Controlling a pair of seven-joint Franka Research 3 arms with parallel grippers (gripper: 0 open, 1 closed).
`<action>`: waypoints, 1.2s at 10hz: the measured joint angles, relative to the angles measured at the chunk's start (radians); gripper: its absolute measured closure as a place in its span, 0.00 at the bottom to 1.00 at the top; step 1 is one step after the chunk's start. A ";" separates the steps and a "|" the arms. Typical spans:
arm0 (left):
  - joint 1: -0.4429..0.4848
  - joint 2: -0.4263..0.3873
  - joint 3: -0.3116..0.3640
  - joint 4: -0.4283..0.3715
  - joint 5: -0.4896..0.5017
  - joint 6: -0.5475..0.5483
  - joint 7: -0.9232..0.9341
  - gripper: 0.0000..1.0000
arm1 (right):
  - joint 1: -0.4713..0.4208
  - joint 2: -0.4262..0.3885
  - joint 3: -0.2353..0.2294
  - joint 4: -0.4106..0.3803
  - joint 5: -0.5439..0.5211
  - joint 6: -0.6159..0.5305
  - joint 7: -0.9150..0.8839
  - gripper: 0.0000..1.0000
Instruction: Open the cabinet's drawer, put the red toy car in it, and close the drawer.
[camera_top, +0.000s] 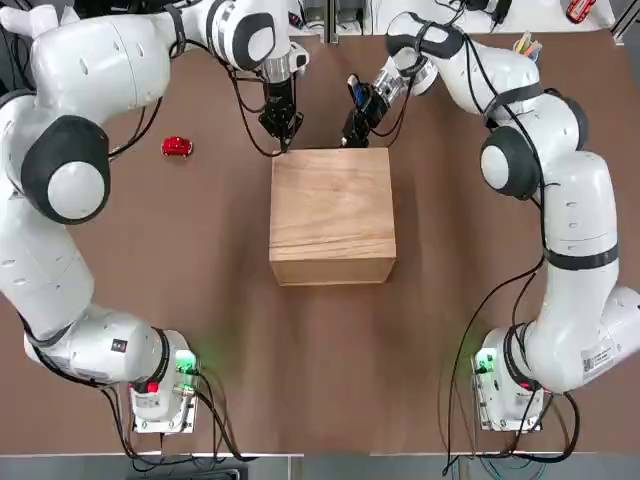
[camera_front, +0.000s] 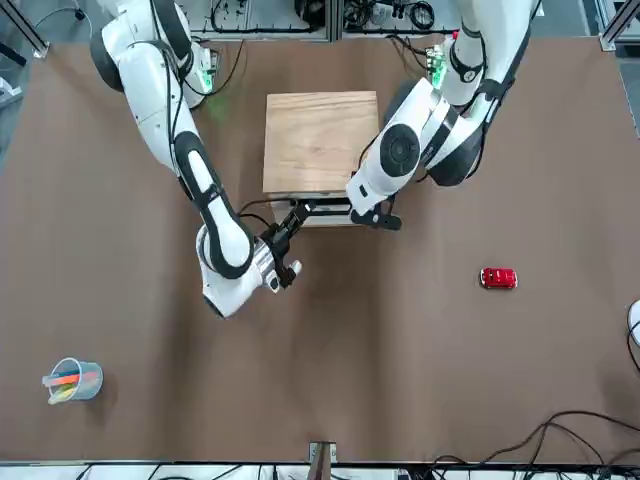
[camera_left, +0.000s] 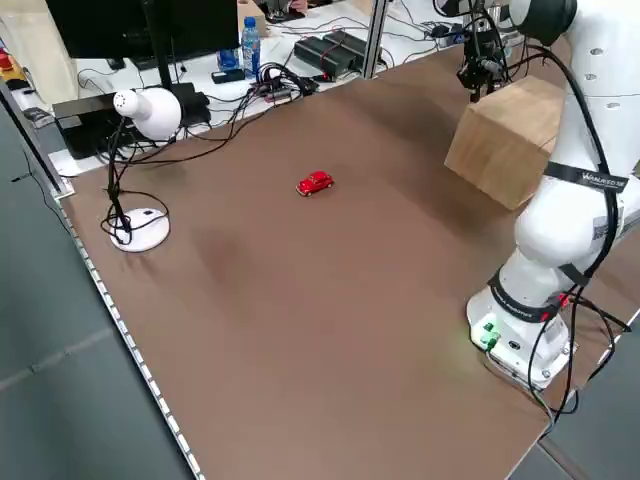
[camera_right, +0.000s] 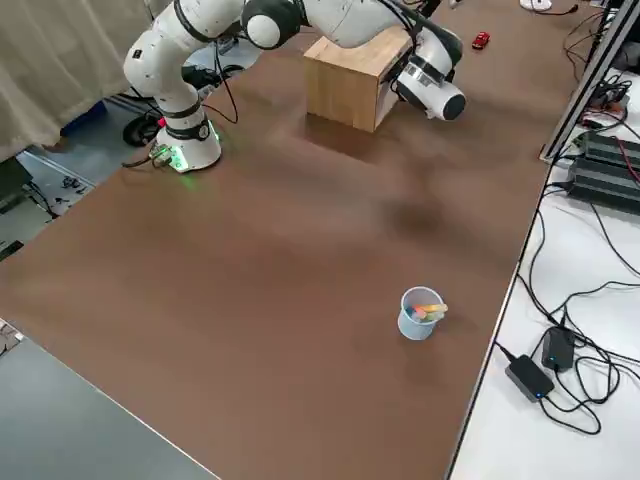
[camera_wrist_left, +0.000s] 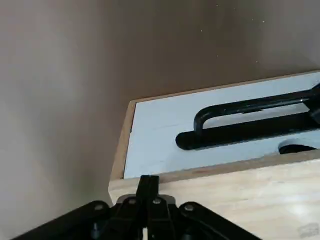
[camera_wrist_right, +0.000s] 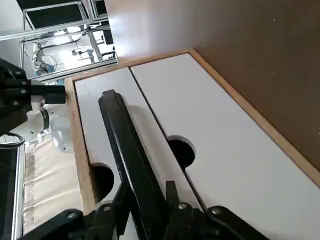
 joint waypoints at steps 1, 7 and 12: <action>0.000 0.000 0.000 0.000 0.000 0.000 0.000 0.98 | 0.001 -0.001 0.000 0.002 0.000 0.013 0.000 0.68; 0.000 0.000 0.000 0.000 0.000 0.000 -0.001 0.98 | -0.003 -0.004 -0.002 0.028 0.000 0.093 0.016 0.69; 0.000 0.000 0.000 0.000 0.000 0.000 -0.001 0.97 | -0.006 -0.004 -0.004 0.055 0.010 0.160 0.045 0.69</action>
